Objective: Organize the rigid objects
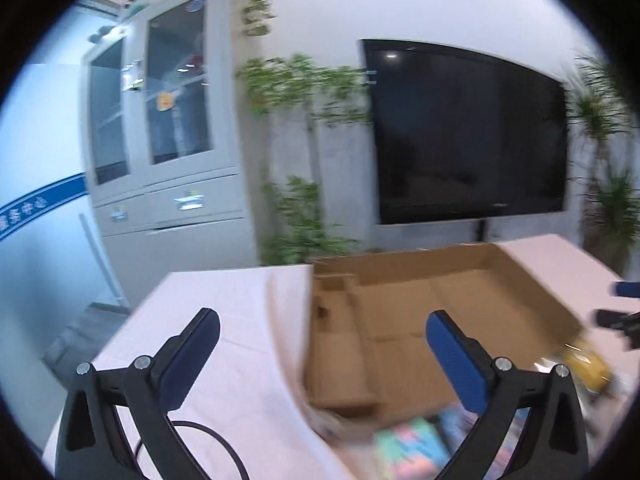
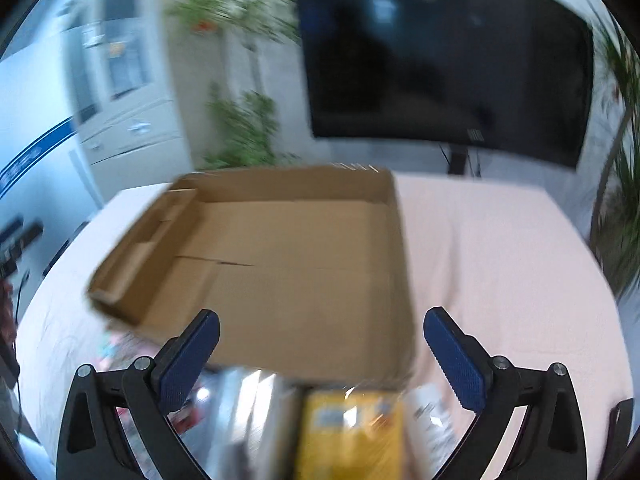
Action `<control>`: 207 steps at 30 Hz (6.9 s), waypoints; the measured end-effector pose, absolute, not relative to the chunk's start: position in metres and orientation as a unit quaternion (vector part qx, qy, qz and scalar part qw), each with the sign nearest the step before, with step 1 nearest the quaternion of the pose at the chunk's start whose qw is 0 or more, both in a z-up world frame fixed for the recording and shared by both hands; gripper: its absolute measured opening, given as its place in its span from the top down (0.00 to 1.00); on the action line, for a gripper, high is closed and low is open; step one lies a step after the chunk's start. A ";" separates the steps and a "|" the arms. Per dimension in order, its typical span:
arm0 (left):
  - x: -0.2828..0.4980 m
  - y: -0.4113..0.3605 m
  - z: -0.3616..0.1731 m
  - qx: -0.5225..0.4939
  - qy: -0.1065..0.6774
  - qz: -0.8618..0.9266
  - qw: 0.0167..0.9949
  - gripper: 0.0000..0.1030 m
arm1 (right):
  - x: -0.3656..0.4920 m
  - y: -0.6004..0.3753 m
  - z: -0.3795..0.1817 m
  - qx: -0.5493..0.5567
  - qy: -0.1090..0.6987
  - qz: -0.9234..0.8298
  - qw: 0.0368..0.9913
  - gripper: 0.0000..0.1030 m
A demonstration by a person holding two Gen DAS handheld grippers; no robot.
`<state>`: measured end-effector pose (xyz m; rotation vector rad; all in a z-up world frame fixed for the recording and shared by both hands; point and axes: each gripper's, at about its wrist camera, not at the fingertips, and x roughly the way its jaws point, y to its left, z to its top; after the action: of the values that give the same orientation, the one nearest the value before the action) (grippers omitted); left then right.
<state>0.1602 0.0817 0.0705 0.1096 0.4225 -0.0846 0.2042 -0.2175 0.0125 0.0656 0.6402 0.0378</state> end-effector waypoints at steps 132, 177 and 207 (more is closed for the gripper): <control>0.294 0.143 -0.043 -0.040 0.484 0.020 0.874 0.43 | 0.340 -0.107 -0.054 0.087 0.541 0.123 0.827 0.63; 0.110 0.031 -0.016 -0.055 0.451 -0.140 0.880 0.18 | -0.009 -0.206 0.114 0.090 0.460 0.093 0.878 0.00; 0.104 -0.029 -0.096 -0.227 0.618 -0.260 0.707 0.19 | -0.017 -0.231 -0.032 0.100 0.578 0.227 0.778 0.18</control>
<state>0.1044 -0.0286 -0.0962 -0.5045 1.3721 -0.5768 -0.0175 -0.2306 -0.0321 0.2158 1.2501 0.4904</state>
